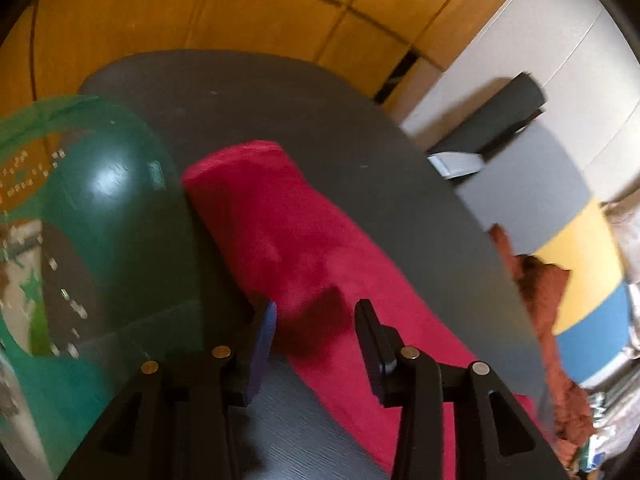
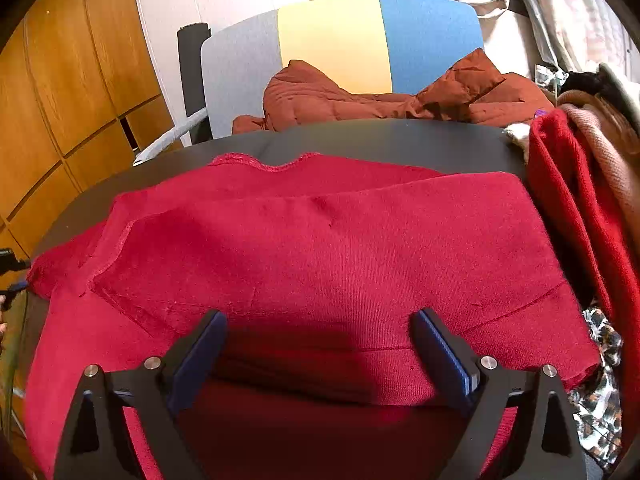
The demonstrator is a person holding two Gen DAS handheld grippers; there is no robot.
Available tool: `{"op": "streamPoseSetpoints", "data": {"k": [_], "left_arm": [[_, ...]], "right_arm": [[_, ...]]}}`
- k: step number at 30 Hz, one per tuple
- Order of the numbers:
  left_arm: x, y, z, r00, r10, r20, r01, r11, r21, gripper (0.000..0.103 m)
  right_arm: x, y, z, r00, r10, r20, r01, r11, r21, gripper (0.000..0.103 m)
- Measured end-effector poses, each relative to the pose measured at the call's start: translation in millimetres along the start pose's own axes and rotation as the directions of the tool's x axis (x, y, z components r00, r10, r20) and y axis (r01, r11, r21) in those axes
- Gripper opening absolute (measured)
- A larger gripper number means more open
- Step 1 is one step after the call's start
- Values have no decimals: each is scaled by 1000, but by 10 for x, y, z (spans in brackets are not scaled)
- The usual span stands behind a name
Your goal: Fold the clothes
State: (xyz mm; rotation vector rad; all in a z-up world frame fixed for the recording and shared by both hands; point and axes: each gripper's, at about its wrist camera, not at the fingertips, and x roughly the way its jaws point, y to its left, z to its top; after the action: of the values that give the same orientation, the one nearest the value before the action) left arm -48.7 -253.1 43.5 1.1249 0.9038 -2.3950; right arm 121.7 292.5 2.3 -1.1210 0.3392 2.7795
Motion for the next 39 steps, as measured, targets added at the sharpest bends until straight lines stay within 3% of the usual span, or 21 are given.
{"op": "streamPoseSetpoints", "data": {"k": [5, 8, 10, 11, 12, 15, 19, 22, 25, 28, 31, 35, 39], "left_arm": [[197, -40, 31, 998, 60, -12, -59, 997, 58, 46], [245, -192, -48, 994, 109, 23, -111, 979, 170, 46], [276, -282, -98, 988, 145, 44, -152, 961, 231, 38], [281, -294, -99, 988, 146, 45, -153, 957, 248, 27], [281, -290, -87, 990, 138, 40, -144, 955, 258, 13], [233, -294, -49, 992, 116, 46, -124, 954, 271, 9], [-131, -476, -45, 978, 77, 194, -124, 961, 246, 9], [-347, -843, -484, 978, -43, 206, -41, 921, 387, 9], [-545, -1226, -968, 969, -168, 181, 47, 844, 534, 9], [-744, -1608, -1452, 949, -286, 135, 127, 736, 665, 9], [-943, -1991, -1936, 917, -393, 71, 197, 600, 775, 9], [-1208, -2501, -2582, 859, -510, -39, 269, 385, 883, 9], [-1083, -2532, -3132, 867, -472, -157, 311, 268, 912, 15]], "right_arm": [[-10, -14, -3, 1000, 12, 6, -12, 1000, 9, 96], [-18, -26, -8, 1000, 19, 12, -20, 1000, 15, 96], [-20, -32, -10, 1000, 23, 15, -23, 1000, 17, 96], [-20, -35, -11, 1000, 24, 16, -24, 1000, 17, 96], [-21, -38, -12, 1000, 25, 18, -25, 1000, 18, 96], [-23, -48, -16, 999, 29, 23, -30, 999, 21, 96], [-24, -54, -20, 999, 34, 29, -35, 999, 26, 96], [-26, -55, -23, 999, 36, 34, -37, 999, 29, 96], [-29, -67, -23, 998, 43, 37, -44, 998, 34, 96], [-37, -86, -22, 998, 53, 42, -55, 998, 43, 96], [-47, -109, -22, 997, 67, 48, -69, 996, 55, 96], [-63, -149, -26, 994, 90, 59, -94, 992, 79, 96], [-69, -174, -31, 993, 102, 67, -108, 990, 91, 96]]}}
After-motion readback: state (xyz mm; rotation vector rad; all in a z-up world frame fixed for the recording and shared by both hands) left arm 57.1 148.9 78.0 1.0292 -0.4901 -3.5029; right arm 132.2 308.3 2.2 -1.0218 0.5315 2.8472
